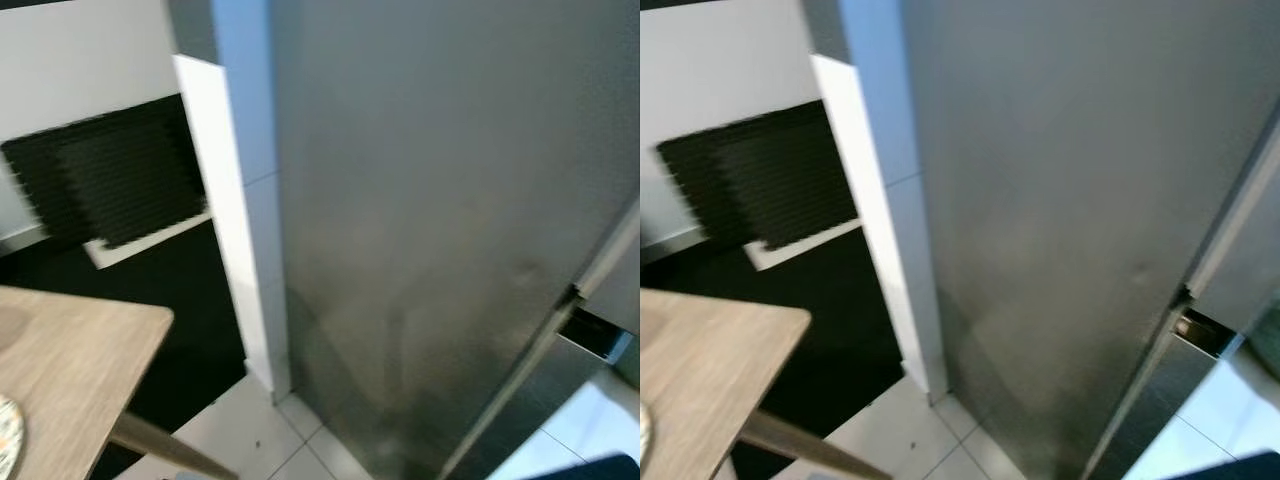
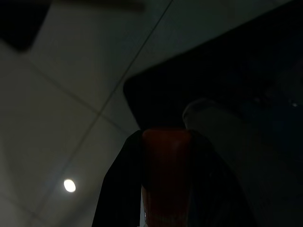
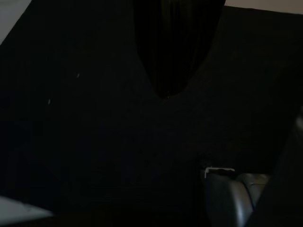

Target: Restocking fridge

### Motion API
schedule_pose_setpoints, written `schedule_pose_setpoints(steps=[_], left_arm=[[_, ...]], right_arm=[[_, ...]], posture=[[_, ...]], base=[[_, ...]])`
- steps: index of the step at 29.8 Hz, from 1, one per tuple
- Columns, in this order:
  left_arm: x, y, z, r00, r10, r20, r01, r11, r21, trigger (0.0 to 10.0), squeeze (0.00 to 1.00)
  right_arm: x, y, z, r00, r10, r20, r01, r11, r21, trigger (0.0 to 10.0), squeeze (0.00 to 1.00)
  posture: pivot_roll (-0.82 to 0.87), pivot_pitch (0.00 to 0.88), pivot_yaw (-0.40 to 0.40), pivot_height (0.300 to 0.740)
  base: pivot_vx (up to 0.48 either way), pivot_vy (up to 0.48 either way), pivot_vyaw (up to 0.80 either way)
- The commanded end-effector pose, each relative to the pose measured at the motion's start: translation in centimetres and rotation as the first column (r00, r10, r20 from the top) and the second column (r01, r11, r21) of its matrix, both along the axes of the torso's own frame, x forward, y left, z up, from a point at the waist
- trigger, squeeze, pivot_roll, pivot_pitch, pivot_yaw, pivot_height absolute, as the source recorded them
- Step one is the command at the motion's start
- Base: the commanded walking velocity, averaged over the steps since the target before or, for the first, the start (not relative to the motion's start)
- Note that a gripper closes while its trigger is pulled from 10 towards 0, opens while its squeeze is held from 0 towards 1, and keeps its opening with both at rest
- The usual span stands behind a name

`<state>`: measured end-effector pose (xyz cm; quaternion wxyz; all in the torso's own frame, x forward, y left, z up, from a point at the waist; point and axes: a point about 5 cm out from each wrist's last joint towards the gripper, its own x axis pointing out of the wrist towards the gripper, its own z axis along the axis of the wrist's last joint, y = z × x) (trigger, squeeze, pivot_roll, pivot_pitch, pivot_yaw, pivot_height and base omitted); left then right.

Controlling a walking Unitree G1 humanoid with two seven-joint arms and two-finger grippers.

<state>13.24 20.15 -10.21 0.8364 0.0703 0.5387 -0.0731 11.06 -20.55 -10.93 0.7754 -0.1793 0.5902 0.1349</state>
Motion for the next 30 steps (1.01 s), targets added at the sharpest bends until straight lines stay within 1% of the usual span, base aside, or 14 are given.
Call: schedule_pose_setpoints(steps=[1, 30], left_arm=[[-0.66, 0.67, -0.12, 1.0, -0.006, -0.023, 0.006, 1.0, 0.022, 10.0, 0.0], [-0.49, 0.56, -0.08, 1.0, -0.023, -0.021, 0.024, 0.999, 0.027, 10.0, 0.0]], right_arm=[[0.7, 0.56, 0.13, 1.0, 0.001, 0.029, -0.002, 1.0, 0.019, 10.0, 0.0], [0.88, 0.83, 0.14, 1.0, -0.016, 0.026, 0.015, 0.999, 0.033, 10.0, 0.0]], posture=[[-0.09, 0.0, 0.058, 0.74], [-0.1, 0.0, 0.066, 0.74]], base=[[0.0, 0.0, -0.8], [0.0, 0.0, -0.8]])
